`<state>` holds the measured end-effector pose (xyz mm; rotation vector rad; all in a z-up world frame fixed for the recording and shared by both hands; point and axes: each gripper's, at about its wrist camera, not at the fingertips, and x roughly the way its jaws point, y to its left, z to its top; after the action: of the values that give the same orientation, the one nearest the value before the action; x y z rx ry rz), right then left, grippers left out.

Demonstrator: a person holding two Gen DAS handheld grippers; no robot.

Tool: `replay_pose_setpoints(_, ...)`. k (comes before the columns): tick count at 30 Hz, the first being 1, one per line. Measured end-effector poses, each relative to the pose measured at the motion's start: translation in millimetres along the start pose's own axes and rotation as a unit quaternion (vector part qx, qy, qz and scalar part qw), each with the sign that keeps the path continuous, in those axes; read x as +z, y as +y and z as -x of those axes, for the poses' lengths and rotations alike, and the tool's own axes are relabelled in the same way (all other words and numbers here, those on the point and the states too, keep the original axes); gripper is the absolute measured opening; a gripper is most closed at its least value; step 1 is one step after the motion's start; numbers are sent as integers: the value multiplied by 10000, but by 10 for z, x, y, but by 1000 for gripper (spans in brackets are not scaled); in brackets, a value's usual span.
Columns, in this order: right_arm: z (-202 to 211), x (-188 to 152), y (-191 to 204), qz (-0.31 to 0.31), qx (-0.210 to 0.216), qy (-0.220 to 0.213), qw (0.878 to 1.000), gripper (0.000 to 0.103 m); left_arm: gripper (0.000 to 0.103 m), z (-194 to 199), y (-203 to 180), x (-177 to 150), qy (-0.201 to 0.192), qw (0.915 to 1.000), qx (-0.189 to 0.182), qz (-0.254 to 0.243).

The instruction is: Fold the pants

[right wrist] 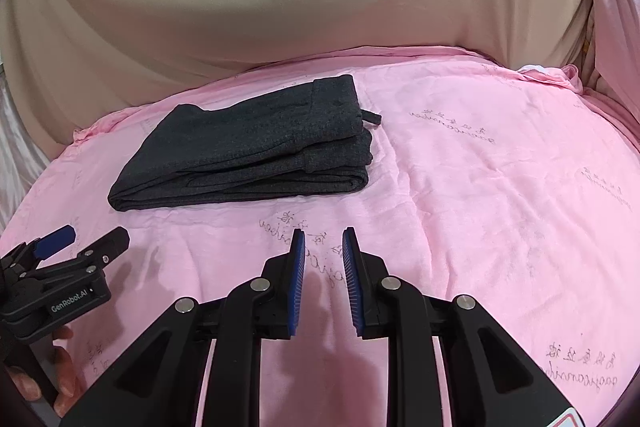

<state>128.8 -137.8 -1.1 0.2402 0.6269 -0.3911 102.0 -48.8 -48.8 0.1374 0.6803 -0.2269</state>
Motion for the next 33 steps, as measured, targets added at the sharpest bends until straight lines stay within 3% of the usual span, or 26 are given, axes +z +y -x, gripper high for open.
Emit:
replay_pose_setpoints(5,16,-8,18,56,-61,-50,10000,27,93,-46,-31,-12,63,9999,81,-49)
replay_pose_setpoints(20,26,-18,60,193,-162,-105,9996,29,93,-110,95,-3,201,9994,-131,253)
replay_pose_setpoints(33,20,-21,54,238,-185,-111,9995,34,98,-13,0,-34,-118,9996,-215,106)
